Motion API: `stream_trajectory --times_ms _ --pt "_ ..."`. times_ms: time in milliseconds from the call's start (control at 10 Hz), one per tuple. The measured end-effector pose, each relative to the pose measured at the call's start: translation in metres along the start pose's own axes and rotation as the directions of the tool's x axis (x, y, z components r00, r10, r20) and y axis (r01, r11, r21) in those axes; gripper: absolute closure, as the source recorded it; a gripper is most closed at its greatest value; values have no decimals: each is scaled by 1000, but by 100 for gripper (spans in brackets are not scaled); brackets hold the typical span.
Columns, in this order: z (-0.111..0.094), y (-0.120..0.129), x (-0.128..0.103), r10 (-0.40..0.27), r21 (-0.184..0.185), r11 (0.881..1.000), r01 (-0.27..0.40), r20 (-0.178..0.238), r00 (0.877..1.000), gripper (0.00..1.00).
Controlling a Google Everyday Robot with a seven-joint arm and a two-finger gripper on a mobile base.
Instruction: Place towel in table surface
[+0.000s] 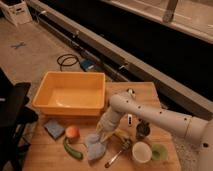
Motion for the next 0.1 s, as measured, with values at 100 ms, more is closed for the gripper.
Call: stream_trajectory --times_ms 100 --pt "3 -1 -7 -16 -15 1000 16 11 1000 20"
